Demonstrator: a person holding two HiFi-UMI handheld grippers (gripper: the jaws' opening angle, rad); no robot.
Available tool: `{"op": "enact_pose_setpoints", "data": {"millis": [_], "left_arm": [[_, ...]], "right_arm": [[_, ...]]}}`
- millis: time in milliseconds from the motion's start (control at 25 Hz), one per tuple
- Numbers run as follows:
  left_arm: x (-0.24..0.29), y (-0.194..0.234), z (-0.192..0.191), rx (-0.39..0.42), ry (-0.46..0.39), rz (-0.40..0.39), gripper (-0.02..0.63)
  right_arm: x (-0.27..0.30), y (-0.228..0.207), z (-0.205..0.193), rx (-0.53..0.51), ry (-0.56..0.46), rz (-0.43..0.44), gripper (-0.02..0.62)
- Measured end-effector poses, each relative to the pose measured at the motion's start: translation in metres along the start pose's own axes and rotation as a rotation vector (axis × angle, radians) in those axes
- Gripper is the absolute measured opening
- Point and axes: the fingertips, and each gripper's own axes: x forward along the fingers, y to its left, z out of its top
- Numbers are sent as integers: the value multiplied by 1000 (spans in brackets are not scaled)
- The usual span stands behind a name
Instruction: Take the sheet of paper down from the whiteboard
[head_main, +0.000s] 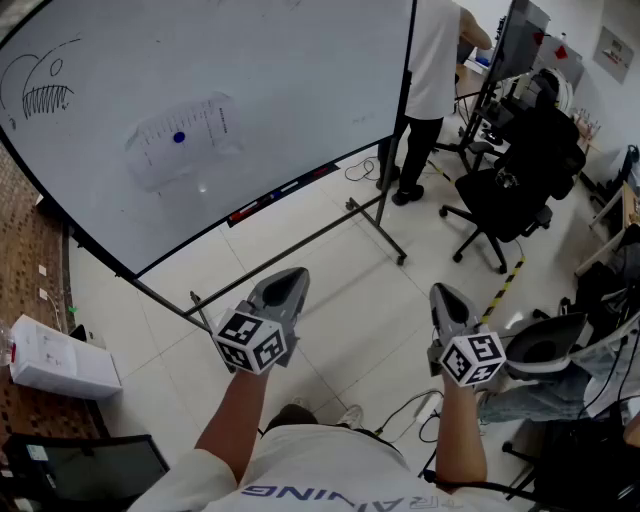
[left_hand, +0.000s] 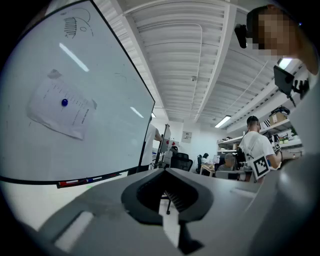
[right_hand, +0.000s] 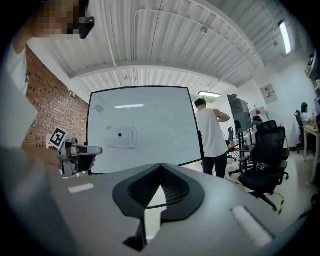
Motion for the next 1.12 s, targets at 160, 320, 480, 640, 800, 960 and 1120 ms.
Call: {"op": "enact_pose_setpoints", "data": {"millis": [160,320,480,640,800,960,1120], "left_arm": [[-3,4,0,4,-2,35,3],[-9,31,3,-3,-6,77,2],[-2,67,11,-16,-34,110,3],[21,113,26,-17,-62,148,2],[40,173,49,12,-85,188,3],[42,244,72,27,-96,245,2],[23,303,88,23,-104,315,2]], "right_arm": [[11,3,0,3,6,43,3],[44,14,-1,3,10,88,3],[83,23,-1,-17,24,131,3],[128,19,8,-44,33,146,3],[196,23,24,-69,35,173,3],[282,42,42,-64,32,214,3],[347,72,60,-83,14,270,3]]}}
